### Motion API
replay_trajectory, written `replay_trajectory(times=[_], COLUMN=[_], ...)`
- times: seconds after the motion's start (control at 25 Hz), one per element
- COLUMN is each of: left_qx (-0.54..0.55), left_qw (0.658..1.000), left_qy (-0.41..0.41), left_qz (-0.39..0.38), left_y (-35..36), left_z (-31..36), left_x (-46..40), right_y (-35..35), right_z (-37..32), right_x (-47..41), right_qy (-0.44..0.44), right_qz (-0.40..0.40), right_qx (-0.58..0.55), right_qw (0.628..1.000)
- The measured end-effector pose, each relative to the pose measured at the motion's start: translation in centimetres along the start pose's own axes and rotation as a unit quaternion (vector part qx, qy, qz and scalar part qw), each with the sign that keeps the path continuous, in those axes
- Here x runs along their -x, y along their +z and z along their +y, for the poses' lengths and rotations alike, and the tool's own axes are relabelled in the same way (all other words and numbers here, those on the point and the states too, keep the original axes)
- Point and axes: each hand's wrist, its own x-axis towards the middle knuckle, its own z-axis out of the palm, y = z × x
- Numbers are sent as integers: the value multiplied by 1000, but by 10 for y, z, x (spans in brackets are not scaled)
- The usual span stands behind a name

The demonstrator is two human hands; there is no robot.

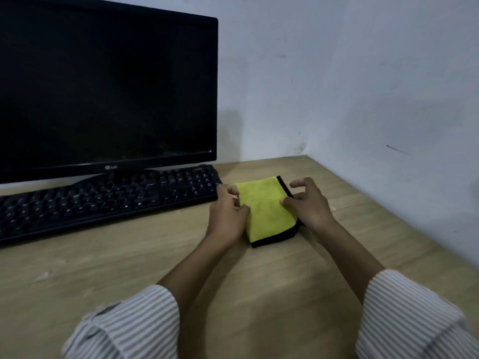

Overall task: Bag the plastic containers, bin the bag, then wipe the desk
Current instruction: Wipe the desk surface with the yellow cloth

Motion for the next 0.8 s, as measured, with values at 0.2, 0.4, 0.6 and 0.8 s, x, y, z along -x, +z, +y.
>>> replay_trajectory(times=[0.2,0.4,0.6,0.8], left_qx=[-173,-292,-337,-356], left_qw=[981,926,915,916], left_qy=[86,233,217,182], left_qz=[-27,-59,-41,-21], left_y=[17,34,53,65], left_z=[-14,-28,-32,-38], left_x=[-34,-26,-55,-82], right_y=[18,31,45,56], right_z=[11,19,26,28], right_x=[-35,-16,-52,-82], right_qy=[-113,-253,-238,-244], right_qz=[30,-27,-46,-60], right_qx=[199,387,409,376], right_qw=[973,886,880,892])
